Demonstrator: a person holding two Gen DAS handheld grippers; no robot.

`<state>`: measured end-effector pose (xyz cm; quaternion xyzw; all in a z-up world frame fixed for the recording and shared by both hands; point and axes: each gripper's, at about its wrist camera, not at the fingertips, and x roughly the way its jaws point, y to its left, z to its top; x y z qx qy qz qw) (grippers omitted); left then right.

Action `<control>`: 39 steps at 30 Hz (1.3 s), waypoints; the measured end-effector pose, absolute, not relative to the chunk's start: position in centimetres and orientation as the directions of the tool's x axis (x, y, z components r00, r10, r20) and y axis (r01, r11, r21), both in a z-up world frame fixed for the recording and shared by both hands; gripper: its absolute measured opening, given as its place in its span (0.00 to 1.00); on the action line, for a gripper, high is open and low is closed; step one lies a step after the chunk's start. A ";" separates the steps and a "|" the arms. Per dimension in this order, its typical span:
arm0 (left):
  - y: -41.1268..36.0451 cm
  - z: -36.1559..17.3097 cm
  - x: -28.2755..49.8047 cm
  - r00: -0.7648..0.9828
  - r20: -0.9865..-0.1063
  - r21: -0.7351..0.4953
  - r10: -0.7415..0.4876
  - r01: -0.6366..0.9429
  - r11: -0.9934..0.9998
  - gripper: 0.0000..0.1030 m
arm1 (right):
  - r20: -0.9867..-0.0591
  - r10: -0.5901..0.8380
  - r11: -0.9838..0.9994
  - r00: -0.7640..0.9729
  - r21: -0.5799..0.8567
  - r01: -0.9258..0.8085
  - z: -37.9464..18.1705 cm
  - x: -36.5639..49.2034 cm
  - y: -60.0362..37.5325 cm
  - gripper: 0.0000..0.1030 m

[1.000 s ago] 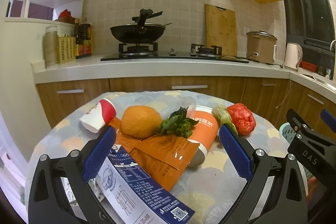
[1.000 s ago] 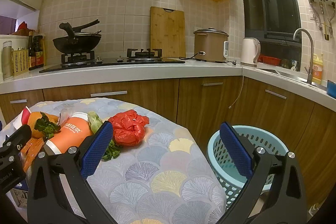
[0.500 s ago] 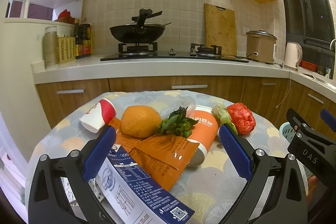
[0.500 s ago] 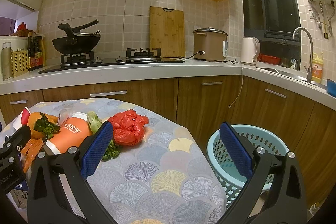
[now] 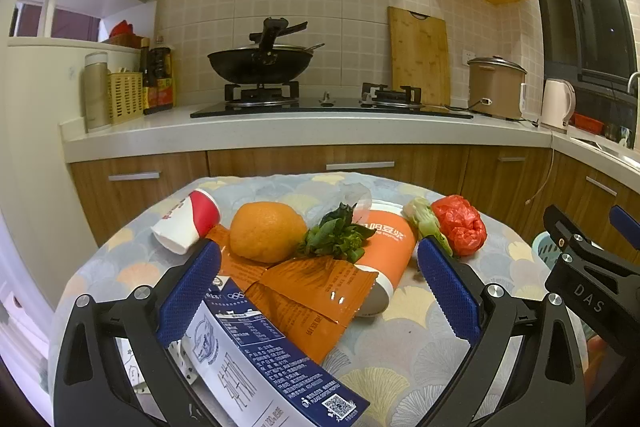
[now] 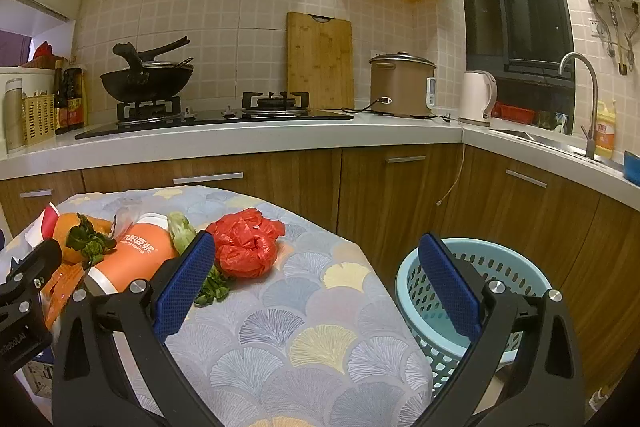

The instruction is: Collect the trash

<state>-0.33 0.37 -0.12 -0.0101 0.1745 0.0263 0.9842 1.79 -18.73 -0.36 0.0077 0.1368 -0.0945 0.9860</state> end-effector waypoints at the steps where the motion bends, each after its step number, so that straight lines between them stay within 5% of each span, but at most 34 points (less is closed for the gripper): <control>1: 0.4 -0.1 -0.3 0.938 -0.343 -0.011 0.048 -0.055 0.998 0.93 | -0.272 -0.184 0.982 0.945 -0.010 0.188 -0.4 1.8 -18.7 0.94; 14: 1.1 0.2 -1.8 0.945 -0.322 -0.029 0.053 -0.066 0.997 0.93 | -0.262 -0.167 0.985 0.950 -0.015 0.169 -0.2 1.6 -18.7 0.92; 20: 2.9 0.6 -4.9 0.936 -0.347 -0.040 0.052 -0.070 0.997 0.92 | -0.285 -0.125 0.992 0.950 -0.026 0.123 -0.1 1.8 -18.4 0.70; 27: 6.6 0.9 -8.3 0.917 -0.394 -0.084 0.065 -0.106 0.991 0.92 | -0.348 -0.019 1.000 0.937 -0.009 0.016 -0.2 1.8 -17.8 0.33; 33: 7.9 0.3 -7.9 0.880 -0.475 -0.178 0.017 -0.115 0.977 0.92 | -0.353 0.015 1.000 0.935 -0.020 -0.023 0.0 1.3 -16.8 0.30; 39: 4.1 -1.2 -5.8 0.845 -0.531 -0.087 0.069 -0.135 0.987 0.92 | -0.371 -0.005 1.000 0.929 -0.013 0.000 0.1 1.5 -17.5 0.30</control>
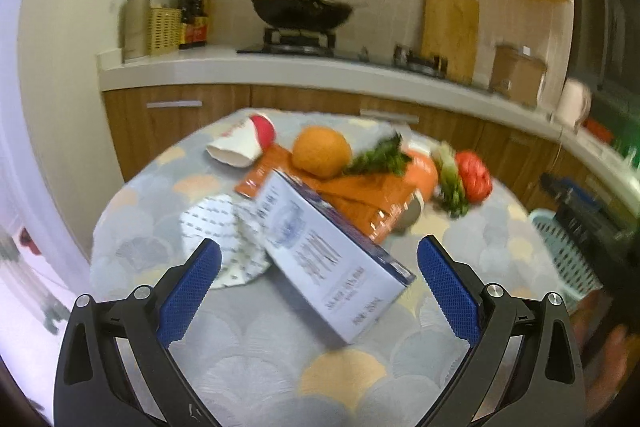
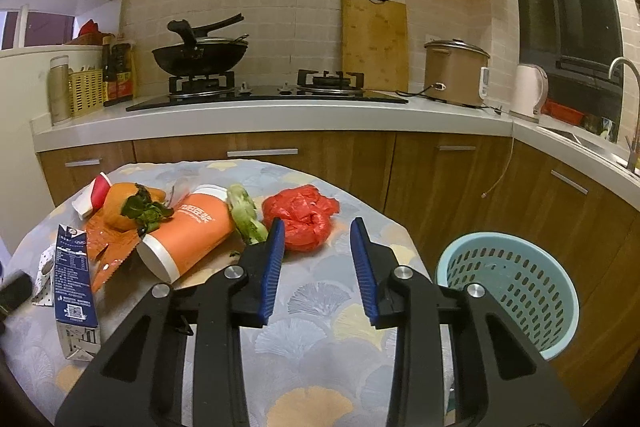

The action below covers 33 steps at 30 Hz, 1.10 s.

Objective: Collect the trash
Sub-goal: 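Grasp the blue-and-white milk carton with the left gripper while the right gripper grasps the green vegetable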

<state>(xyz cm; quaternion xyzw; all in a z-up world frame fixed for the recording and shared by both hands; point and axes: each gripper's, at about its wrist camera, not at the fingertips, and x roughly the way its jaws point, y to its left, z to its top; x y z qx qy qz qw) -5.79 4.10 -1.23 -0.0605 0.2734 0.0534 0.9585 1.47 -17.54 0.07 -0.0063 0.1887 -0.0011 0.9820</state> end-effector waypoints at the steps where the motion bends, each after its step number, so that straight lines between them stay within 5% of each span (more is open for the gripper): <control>1: 3.4 -1.7 -5.1 0.830 -0.552 -0.061 0.081 -0.137 0.989 0.92 | -0.375 -0.007 1.000 0.927 -0.009 0.003 0.0 1.5 -17.8 0.30; 11: 1.0 -4.2 -1.5 0.717 -0.672 0.062 0.184 -0.194 0.979 0.92 | -0.406 -0.008 1.000 0.914 -0.002 0.008 -0.6 2.0 -18.6 0.30; 16: 1.0 -4.5 -1.3 0.709 -0.678 0.081 0.191 -0.186 0.979 0.75 | -0.441 0.058 0.998 0.895 0.000 -0.065 -0.5 3.2 -18.1 0.30; 19: 1.3 -4.2 -1.9 0.722 -0.664 0.087 0.194 -0.183 0.979 0.64 | -0.474 0.102 0.994 0.875 0.016 -0.108 -0.4 4.5 -18.4 0.34; 21: 1.5 -3.8 -2.6 0.740 -0.637 0.112 0.216 -0.188 0.976 0.54 | -0.507 0.130 0.991 0.852 0.030 -0.133 -0.5 6.0 -18.4 0.48; 33: 4.1 -1.9 -4.6 0.839 -0.531 -0.019 0.122 -0.155 0.988 0.46 | -0.616 0.237 0.943 0.751 -0.040 -0.330 -2.2 12.5 -13.5 0.49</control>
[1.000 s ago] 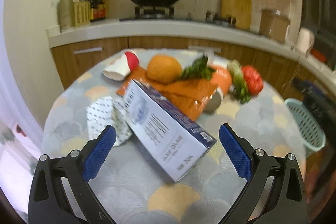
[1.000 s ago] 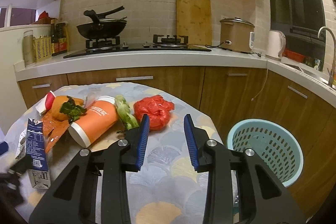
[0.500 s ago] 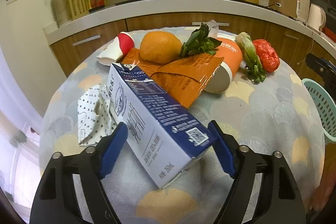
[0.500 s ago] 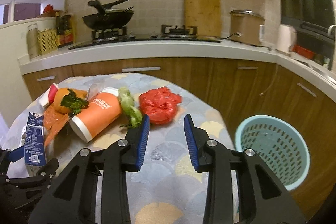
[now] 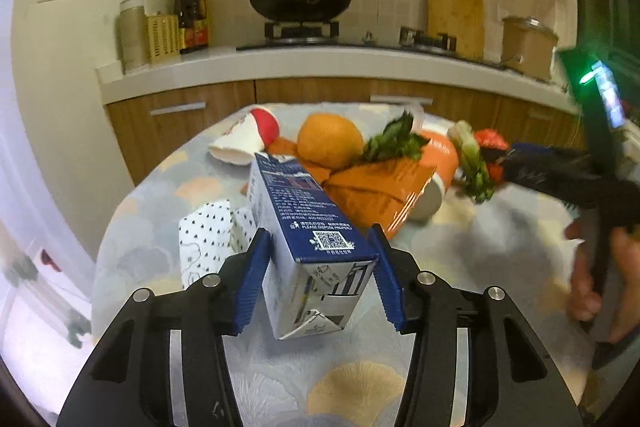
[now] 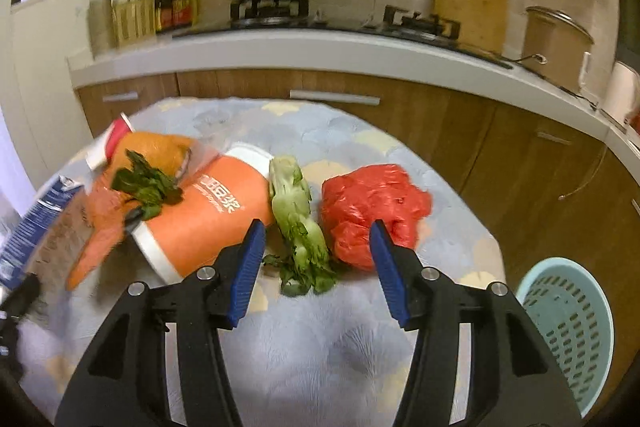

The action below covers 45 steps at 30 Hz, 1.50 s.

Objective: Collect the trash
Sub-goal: 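Grasp the blue-and-white milk carton with the left gripper while the right gripper grasps the green vegetable, then carry the carton and vegetable to the blue basket and open both grippers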

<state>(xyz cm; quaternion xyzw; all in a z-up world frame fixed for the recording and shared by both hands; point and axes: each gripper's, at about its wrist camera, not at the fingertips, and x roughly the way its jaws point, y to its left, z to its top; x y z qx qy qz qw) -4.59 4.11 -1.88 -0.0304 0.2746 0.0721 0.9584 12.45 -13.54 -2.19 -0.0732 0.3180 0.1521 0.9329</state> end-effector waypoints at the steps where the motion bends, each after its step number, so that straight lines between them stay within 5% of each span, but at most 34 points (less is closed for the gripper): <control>1: 4.2 -1.8 -4.6 0.843 -0.525 -0.027 0.114 -0.151 0.988 0.46 | -0.625 0.240 0.941 0.743 -0.039 -0.337 -2.5 12.9 -13.3 0.49; 6: 4.7 -1.0 -4.8 0.867 -0.488 -0.053 0.099 -0.143 0.988 0.44 | -0.660 0.217 0.940 0.719 -0.058 -0.337 -3.6 14.8 -12.0 0.49; 9: 4.8 -0.7 -4.8 0.876 -0.473 -0.057 0.094 -0.137 0.989 0.43 | -0.666 0.240 0.934 0.706 -0.040 -0.355 -3.7 14.9 -11.9 0.24; 29: 5.6 5.5 -7.4 0.948 -0.314 -0.186 -0.054 -0.006 0.982 0.38 | -0.506 0.381 0.917 0.774 0.100 -0.387 3.5 6.8 -16.4 0.20; 45: -5.3 8.8 -2.5 0.902 -0.281 -0.183 -0.329 0.286 0.940 0.38 | -0.496 0.188 0.978 0.848 0.171 -0.117 4.4 4.8 -29.3 0.19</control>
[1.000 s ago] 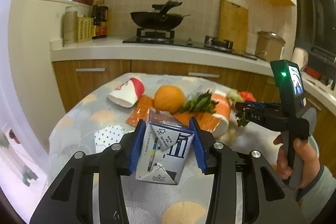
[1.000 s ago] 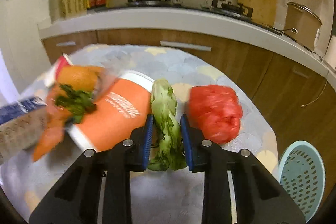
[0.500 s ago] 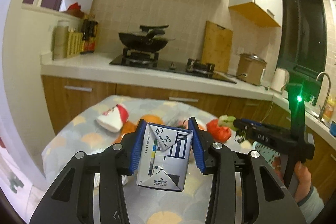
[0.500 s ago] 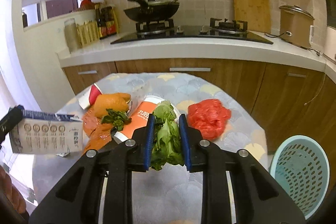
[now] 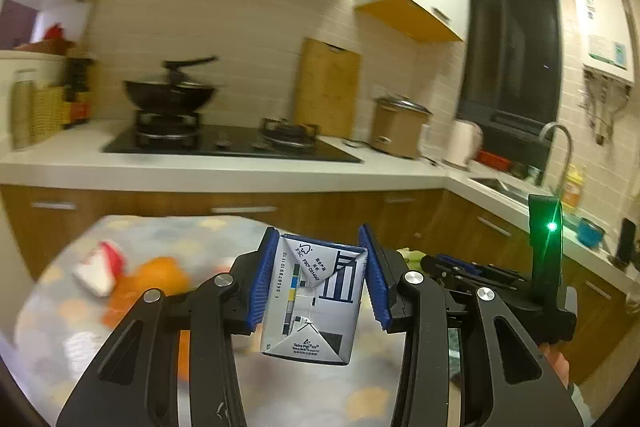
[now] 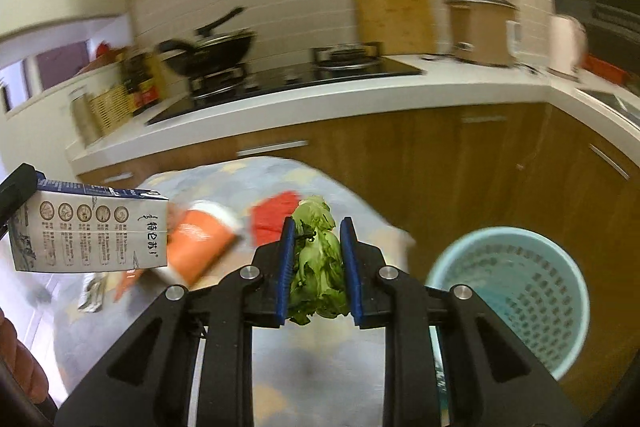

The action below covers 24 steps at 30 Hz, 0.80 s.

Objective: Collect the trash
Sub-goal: 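Carry the carton and vegetable to the blue basket and open both grippers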

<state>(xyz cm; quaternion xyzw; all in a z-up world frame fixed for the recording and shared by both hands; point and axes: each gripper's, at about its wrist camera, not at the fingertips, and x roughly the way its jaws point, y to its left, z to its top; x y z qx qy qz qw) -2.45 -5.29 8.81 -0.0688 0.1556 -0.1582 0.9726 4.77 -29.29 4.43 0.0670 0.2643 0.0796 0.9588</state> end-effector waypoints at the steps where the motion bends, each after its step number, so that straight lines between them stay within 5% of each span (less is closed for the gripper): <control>1: -6.6 8.6 -1.7 0.890 -0.289 -0.185 -0.352 0.309 0.933 0.38 | -0.499 0.175 0.979 0.849 0.177 -0.097 4.2 4.7 -30.3 0.19; 8: -15.2 6.7 2.7 0.818 -0.347 -0.164 -0.458 0.428 0.889 0.38 | -0.544 0.077 0.970 0.835 0.234 0.063 1.4 4.7 -38.8 0.18; 10: -17.4 5.8 3.8 0.797 -0.367 -0.163 -0.479 0.452 0.877 0.38 | -0.561 0.062 0.966 0.826 0.240 0.091 0.5 4.7 -40.4 0.08; 24: -29.9 -3.8 12.0 0.584 -0.598 -0.211 -0.549 0.546 0.811 0.39 | -0.690 0.025 0.931 0.724 0.280 0.235 -7.5 6.6 -47.5 0.08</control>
